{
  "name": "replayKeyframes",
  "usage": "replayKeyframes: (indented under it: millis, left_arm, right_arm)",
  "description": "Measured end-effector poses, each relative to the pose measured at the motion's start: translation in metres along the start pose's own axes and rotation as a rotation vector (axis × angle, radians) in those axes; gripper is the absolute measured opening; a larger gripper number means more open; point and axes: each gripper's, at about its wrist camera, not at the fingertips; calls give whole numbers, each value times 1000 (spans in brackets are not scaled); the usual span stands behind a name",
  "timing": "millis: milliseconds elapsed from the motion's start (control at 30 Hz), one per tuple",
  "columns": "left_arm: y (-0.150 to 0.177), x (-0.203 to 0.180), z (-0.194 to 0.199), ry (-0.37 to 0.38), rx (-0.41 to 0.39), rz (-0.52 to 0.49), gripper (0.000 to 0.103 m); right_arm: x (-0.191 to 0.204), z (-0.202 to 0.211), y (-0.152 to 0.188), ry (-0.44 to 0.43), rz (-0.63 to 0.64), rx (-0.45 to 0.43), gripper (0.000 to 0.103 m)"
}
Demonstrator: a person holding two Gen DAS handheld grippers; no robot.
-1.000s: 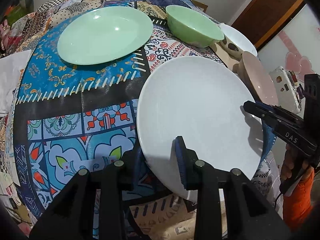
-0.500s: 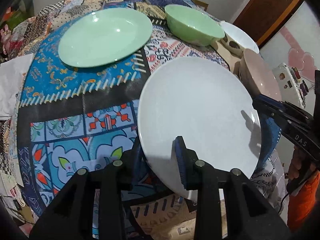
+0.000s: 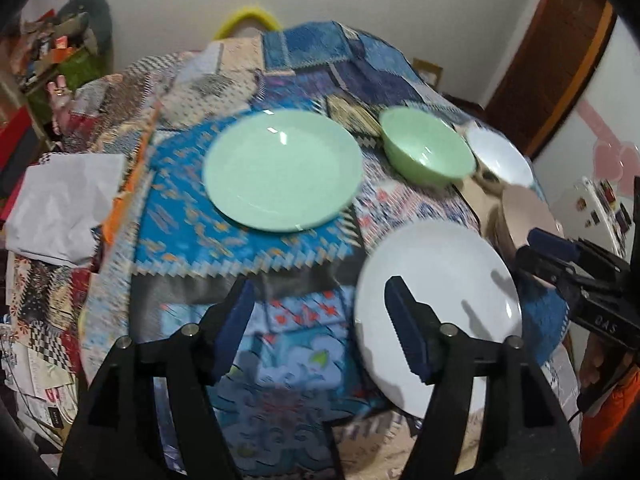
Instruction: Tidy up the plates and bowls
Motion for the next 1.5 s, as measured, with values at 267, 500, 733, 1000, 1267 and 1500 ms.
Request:
replayKeyframes:
  millis: [267, 500, 733, 1000, 1267, 1500]
  left_arm:
    - [-28, 42, -9, -89, -22, 33, 69]
    - [-47, 73, -42, -117, 21, 54, 69]
    - [-57, 104, -92, -98, 81, 72, 69]
    - [-67, 121, -137, -53, 95, 48, 53]
    - [-78, 122, -162, 45, 121, 18, 32]
    - [-83, 123, -174, 96, 126, 34, 32]
  right_arm:
    - [17, -27, -23, -21, 30, -14, 54]
    - [27, -69, -35, -49, 31, 41, 54]
    - [31, -114, -45, -61, 11, 100, 54]
    - [35, -147, -48, -41, 23, 164, 52]
    - [38, -166, -44, -23, 43, 211, 38]
    - [40, -175, -49, -19, 47, 222, 37]
Point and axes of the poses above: each gripper's, at about its wrist camera, not at the fingertips, and z roughly against the way its jaws point, x to its left, y to its underside, and after that the axes turned 9 degrees about -x, right-handed
